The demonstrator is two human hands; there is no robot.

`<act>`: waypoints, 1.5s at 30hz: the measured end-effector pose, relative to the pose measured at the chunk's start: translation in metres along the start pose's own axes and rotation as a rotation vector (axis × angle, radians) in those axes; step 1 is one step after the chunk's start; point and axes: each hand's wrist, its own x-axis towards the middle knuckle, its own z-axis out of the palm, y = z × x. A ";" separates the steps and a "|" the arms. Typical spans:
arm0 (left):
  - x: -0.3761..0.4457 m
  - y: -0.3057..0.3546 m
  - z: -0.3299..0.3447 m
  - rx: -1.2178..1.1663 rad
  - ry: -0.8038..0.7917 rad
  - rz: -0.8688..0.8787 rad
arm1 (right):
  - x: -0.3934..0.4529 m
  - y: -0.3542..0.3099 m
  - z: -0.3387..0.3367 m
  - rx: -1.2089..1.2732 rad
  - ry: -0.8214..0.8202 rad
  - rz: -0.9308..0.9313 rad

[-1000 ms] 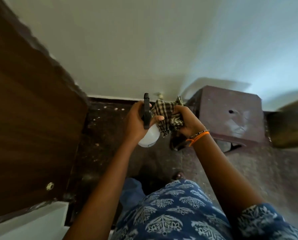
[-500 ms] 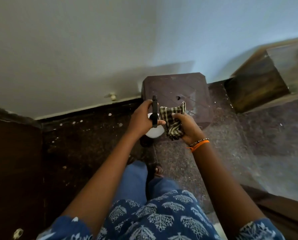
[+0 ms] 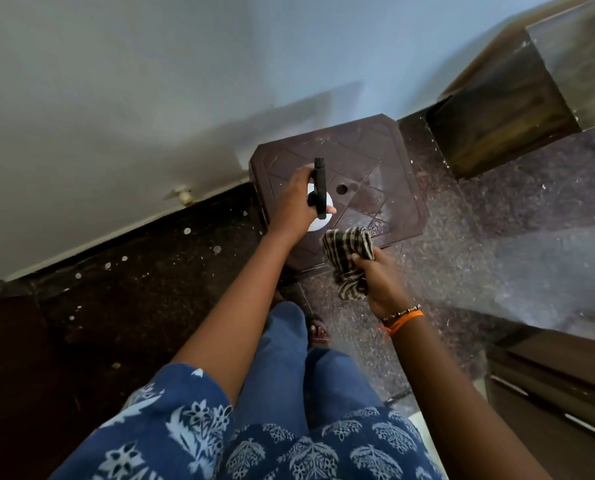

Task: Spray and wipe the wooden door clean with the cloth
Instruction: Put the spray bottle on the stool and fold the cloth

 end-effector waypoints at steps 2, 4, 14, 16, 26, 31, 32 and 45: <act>0.009 -0.006 0.000 0.001 0.000 0.016 | 0.005 0.001 0.005 0.027 0.027 -0.005; 0.014 -0.011 0.000 0.003 0.013 0.017 | 0.010 0.000 0.009 0.044 0.059 -0.007; -0.011 -0.016 -0.031 -0.134 0.264 -0.187 | 0.015 -0.020 0.011 0.101 0.056 0.005; -0.033 -0.024 -0.031 -0.205 0.242 -0.390 | 0.009 -0.025 0.009 0.151 -0.018 0.054; -0.063 -0.041 -0.010 -0.889 -0.462 -0.587 | -0.018 -0.041 -0.008 0.437 -0.286 0.251; -0.055 -0.037 -0.011 -0.658 -0.314 -0.597 | 0.002 -0.031 -0.025 -0.155 -0.253 0.128; -0.054 -0.037 -0.010 -0.614 -0.292 -0.615 | 0.005 -0.031 -0.028 -0.271 -0.232 0.121; -0.060 0.005 0.015 -0.701 -0.353 -0.659 | 0.051 0.023 -0.032 0.301 -0.391 0.353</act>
